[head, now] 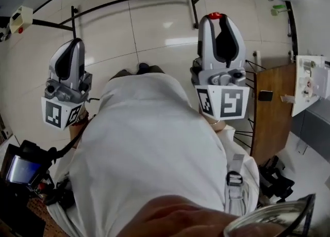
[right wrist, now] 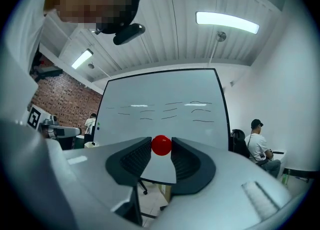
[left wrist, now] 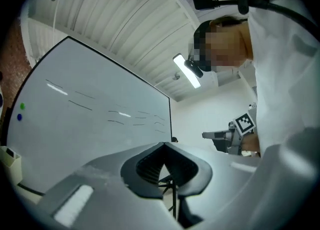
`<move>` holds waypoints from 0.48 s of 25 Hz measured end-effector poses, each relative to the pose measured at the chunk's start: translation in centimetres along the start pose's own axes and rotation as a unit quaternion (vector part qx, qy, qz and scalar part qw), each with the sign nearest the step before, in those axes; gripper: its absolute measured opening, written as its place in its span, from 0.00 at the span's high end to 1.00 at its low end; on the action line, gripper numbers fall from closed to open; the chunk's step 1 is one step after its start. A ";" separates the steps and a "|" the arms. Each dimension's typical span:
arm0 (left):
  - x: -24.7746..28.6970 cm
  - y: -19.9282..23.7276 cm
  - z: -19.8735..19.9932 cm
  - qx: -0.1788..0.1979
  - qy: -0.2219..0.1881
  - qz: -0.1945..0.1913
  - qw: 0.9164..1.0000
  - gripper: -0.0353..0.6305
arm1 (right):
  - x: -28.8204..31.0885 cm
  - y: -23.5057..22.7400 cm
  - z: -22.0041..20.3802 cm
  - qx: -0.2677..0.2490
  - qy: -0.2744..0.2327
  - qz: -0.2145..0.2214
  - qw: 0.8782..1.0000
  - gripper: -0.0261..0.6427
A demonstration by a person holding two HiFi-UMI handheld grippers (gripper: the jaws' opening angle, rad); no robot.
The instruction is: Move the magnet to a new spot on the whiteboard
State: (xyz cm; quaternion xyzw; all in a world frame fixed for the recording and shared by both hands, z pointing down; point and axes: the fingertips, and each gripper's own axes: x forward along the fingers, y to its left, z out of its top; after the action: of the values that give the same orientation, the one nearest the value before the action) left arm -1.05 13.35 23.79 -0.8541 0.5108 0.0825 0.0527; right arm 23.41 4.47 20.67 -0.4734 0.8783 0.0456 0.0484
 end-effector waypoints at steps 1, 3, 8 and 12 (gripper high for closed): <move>0.3 -0.7 0.6 0.003 -0.005 -0.007 1.000 0.96 | -0.8 -0.4 0.5 0.001 -0.003 -0.005 1.000 0.78; 2.1 -2.4 0.6 0.007 -0.007 -0.029 1.000 0.96 | -1.8 -2.2 0.7 0.000 -0.006 -0.018 1.000 0.78; 1.8 -3.7 -0.5 0.010 -0.017 -0.052 0.998 0.96 | -2.4 -2.0 -0.1 0.002 -0.010 -0.030 1.000 0.78; -3.2 -3.7 0.2 -0.007 -0.013 -0.043 0.999 0.96 | -3.2 2.3 1.7 0.024 -0.022 -0.011 0.999 0.78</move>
State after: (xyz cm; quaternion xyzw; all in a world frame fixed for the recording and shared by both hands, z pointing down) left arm 0.71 17.90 24.24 -0.8743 0.4726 0.0948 0.0573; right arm 23.28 8.62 19.47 -0.4804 0.8728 0.0340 0.0794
